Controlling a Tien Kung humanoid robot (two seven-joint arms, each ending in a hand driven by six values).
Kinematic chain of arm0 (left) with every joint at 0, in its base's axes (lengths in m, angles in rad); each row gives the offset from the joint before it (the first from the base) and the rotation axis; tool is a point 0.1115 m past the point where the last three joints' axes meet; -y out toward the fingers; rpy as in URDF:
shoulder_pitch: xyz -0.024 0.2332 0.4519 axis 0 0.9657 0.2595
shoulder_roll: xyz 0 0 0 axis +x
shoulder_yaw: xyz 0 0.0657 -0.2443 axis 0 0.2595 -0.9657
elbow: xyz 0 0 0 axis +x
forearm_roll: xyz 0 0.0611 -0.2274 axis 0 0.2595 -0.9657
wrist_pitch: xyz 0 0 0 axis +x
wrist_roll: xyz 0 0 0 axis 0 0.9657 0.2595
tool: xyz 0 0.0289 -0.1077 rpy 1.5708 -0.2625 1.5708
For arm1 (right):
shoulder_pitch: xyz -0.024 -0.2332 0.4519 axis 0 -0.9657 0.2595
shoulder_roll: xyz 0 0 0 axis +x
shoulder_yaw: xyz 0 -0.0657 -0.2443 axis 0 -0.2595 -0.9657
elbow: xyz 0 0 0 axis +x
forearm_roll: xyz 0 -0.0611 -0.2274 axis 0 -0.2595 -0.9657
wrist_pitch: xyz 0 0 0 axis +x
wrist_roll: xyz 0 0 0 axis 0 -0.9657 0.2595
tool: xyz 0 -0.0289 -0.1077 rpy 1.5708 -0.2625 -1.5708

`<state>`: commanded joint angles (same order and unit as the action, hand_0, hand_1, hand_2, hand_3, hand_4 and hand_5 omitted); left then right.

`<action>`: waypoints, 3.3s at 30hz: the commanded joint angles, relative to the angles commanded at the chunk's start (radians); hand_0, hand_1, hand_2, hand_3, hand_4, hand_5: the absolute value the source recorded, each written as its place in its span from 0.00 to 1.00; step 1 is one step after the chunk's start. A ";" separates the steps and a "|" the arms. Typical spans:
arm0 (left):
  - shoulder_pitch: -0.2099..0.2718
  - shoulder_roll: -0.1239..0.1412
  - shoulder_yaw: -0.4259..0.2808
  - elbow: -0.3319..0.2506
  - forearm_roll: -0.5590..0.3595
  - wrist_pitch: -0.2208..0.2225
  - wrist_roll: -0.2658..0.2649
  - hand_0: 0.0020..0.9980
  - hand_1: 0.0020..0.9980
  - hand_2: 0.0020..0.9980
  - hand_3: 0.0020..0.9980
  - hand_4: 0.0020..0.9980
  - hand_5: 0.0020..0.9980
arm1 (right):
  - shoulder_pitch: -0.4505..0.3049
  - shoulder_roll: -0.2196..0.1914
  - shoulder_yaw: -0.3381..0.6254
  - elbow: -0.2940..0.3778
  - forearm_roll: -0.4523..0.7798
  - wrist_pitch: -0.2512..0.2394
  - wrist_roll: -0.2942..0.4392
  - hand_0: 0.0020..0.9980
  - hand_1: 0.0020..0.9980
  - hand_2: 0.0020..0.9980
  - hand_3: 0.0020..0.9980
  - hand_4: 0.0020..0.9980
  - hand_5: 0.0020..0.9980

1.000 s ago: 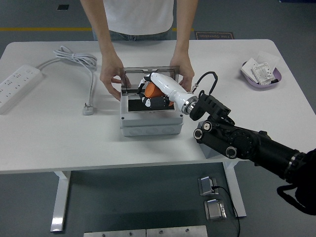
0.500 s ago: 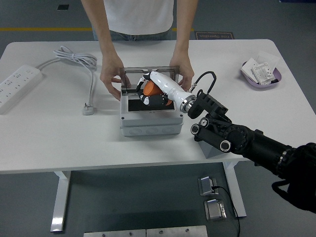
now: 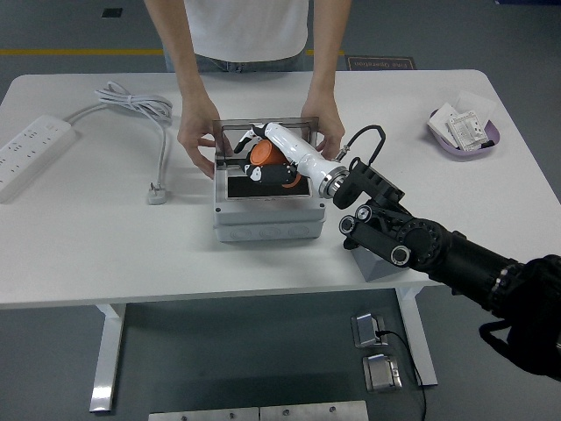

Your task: Fetch the battery,place it into the box,close the lid of the box

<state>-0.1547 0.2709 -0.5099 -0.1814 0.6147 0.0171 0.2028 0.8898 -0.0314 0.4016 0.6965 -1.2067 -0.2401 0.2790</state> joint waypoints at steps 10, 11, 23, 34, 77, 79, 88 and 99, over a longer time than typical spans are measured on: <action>-0.003 0.001 -0.010 -0.001 0.021 -0.003 0.005 0.62 0.70 0.64 0.60 0.68 0.18 | -0.007 -0.007 0.006 -0.016 -0.003 0.014 0.003 0.90 0.70 0.69 0.77 0.87 0.48; -0.002 0.001 -0.011 -0.001 0.022 -0.003 0.005 0.62 0.70 0.64 0.60 0.68 0.18 | -0.008 -0.010 0.008 -0.007 -0.005 0.016 0.000 0.90 0.70 0.69 0.77 0.87 0.48; 0.014 -0.004 -0.007 0.000 0.000 0.000 0.003 0.62 0.70 0.64 0.60 0.68 0.18 | -0.047 -0.121 0.062 0.236 0.083 0.093 -0.109 0.89 0.67 0.66 0.73 0.88 0.49; 0.016 -0.003 -0.013 -0.001 0.001 0.000 0.007 0.62 0.70 0.64 0.60 0.68 0.18 | 0.031 -0.196 0.110 0.404 0.165 0.152 -0.176 0.76 0.63 0.65 0.72 0.89 0.51; -0.010 -0.005 -0.033 -0.003 0.061 -0.005 0.013 0.62 0.70 0.64 0.60 0.68 0.17 | 0.118 -0.137 -0.080 0.075 0.280 0.135 -0.039 0.72 0.65 0.70 0.72 0.87 0.52; -0.008 -0.005 -0.030 -0.003 0.055 -0.004 0.012 0.62 0.70 0.64 0.60 0.68 0.17 | 0.112 -0.153 -0.080 0.102 0.266 0.134 -0.044 0.72 0.65 0.70 0.72 0.87 0.52; -0.001 0.000 -0.005 -0.002 0.015 0.001 0.003 0.62 0.70 0.64 0.60 0.68 0.17 | 0.077 -0.239 -0.097 0.247 0.229 0.126 -0.072 0.71 0.64 0.70 0.72 0.86 0.53; 0.004 -0.001 0.022 -0.002 -0.022 0.003 -0.006 0.62 0.70 0.64 0.60 0.67 0.17 | 0.018 -0.302 -0.104 0.387 0.193 0.131 -0.096 0.70 0.64 0.71 0.72 0.86 0.53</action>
<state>-0.1506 0.2699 -0.4881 -0.1831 0.5923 0.0204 0.1971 0.9077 -0.3330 0.2977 1.0831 -1.0132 -0.1093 0.1835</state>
